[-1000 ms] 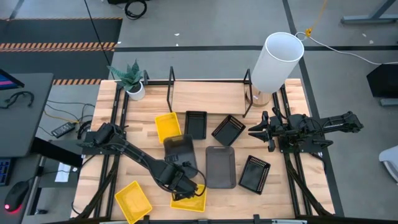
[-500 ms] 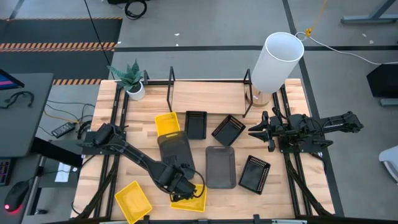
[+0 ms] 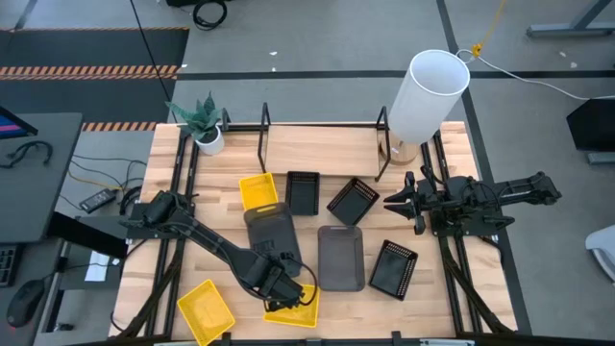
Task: Stack baskets on shelf by color
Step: Stack the left gray bin on the middle gray bin
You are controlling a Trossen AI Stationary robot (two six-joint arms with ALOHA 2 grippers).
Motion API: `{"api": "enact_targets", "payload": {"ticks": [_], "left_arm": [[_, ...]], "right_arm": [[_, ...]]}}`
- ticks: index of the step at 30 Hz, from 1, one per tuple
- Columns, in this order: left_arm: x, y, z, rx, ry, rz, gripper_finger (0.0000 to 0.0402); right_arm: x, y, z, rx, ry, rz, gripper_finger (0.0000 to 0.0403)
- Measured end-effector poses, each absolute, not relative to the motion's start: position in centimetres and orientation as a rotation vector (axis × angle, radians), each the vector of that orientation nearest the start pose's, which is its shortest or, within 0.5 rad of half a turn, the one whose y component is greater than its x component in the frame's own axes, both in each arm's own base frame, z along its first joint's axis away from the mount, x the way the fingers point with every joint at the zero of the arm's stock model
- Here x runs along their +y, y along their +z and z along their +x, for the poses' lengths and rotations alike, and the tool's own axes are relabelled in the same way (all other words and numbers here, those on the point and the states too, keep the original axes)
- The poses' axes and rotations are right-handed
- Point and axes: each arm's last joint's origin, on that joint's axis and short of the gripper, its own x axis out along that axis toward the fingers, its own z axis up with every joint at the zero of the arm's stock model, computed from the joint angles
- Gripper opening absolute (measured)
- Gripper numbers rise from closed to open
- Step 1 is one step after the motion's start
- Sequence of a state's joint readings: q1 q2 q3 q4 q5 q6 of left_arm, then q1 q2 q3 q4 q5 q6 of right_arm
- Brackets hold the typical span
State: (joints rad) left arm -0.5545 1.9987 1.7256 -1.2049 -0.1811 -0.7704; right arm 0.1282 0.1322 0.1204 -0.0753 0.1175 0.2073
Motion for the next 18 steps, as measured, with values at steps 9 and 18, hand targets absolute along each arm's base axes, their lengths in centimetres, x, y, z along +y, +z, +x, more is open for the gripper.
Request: {"api": "enact_targets", "payload": {"ticks": [9, 18], "left_arm": [[-20.11, 23.97, 33.58, 1.363, 0.244, -0.105, 0.0014], [-19.83, 24.10, 33.13, 1.407, 0.267, -0.074, 0.0010]], "right_arm": [[0.95, 18.70, 9.97, 0.087, 0.002, 0.196, 0.0098], [0.94, 18.70, 9.97, 0.087, 0.002, 0.197, 0.0098]]}}
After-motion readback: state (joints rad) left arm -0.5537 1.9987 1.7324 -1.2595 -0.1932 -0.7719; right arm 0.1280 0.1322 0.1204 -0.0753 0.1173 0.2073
